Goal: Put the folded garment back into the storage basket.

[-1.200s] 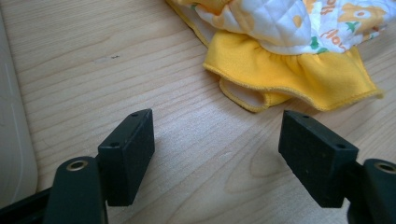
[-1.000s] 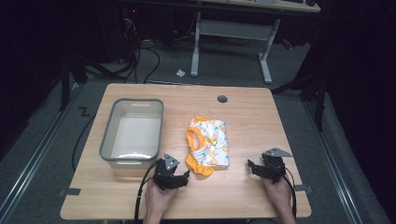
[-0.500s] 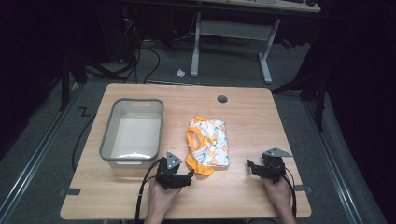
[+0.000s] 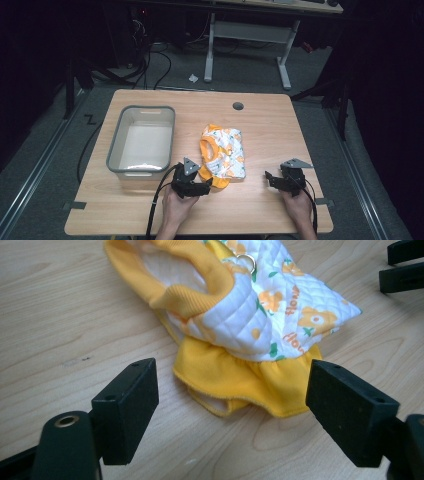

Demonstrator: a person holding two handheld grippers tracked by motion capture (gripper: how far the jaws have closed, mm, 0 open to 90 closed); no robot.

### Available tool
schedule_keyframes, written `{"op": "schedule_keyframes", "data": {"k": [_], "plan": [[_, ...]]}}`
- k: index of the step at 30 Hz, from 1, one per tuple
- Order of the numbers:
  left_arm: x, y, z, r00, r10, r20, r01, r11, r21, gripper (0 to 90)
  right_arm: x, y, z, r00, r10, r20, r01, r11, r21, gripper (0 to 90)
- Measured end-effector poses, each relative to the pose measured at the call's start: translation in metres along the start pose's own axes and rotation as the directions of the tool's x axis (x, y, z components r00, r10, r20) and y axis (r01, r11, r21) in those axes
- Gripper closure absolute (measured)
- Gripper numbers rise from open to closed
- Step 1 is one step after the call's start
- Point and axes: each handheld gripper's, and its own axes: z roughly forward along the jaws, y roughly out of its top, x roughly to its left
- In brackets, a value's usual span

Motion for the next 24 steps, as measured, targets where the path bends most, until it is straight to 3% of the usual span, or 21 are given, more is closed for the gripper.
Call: {"op": "schedule_keyframes", "data": {"k": [17,24], "plan": [[0.004,0.021,0.014,0.9997,-0.020,0.013,0.020,0.9998,0.001,24.0,0.000,0.000,0.000,1.0000,-0.001,0.000,0.001,1.000,0.000,29.8],[0.006,0.032,0.021,0.9998,-0.017,-0.004,0.017,0.9998,0.010,23.4,0.000,0.000,0.000,1.0000,-0.003,-0.001,0.003,1.000,0.000,29.6]]}}
